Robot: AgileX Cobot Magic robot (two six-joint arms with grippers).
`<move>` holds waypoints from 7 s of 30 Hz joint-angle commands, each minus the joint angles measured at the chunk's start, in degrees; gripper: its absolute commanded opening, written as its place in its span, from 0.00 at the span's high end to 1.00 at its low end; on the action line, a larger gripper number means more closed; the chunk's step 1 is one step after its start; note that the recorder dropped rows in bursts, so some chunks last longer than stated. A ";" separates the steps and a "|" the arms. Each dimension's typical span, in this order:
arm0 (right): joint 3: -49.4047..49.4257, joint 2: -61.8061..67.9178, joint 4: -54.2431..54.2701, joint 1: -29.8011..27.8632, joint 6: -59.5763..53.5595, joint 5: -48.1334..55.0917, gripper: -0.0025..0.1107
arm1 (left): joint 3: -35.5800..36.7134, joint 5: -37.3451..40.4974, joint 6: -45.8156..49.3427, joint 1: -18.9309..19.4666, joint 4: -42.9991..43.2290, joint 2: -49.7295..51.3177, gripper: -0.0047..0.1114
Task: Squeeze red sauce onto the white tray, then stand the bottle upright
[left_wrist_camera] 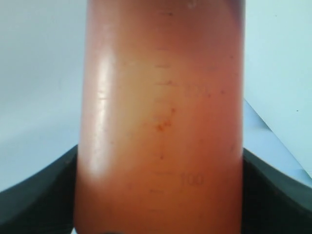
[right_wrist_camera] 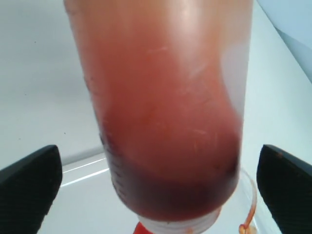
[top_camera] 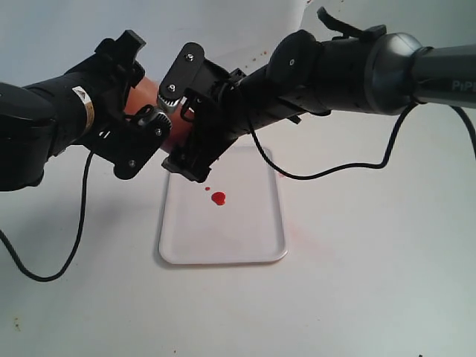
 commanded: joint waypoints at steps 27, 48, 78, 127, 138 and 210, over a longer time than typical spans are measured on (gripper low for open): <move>-0.10 0.29 4.39 0.32 -0.08 -1.52 0.95 | -0.15 1.47 -1.46 -0.25 0.62 -0.29 0.96; -0.10 -8.78 -8.62 0.32 3.31 8.20 0.05 | -0.15 4.90 -1.46 -0.25 -2.04 -0.29 0.96; 35.49 -41.04 45.45 -21.21 -19.68 5.02 0.05 | 18.75 -7.78 -59.74 0.09 -4.66 -15.08 0.96; 49.54 -10.06 61.52 -20.98 -52.85 46.82 0.05 | 19.13 -27.06 -59.96 0.09 -2.87 -31.87 0.96; 44.20 -10.19 61.52 -20.88 -50.57 46.82 0.05 | 19.03 -30.63 -59.68 0.09 -2.87 -31.87 0.96; 22.86 -22.78 31.99 -4.28 -43.95 3.15 0.11 | 17.13 -31.51 -56.40 0.09 -2.75 -31.87 0.96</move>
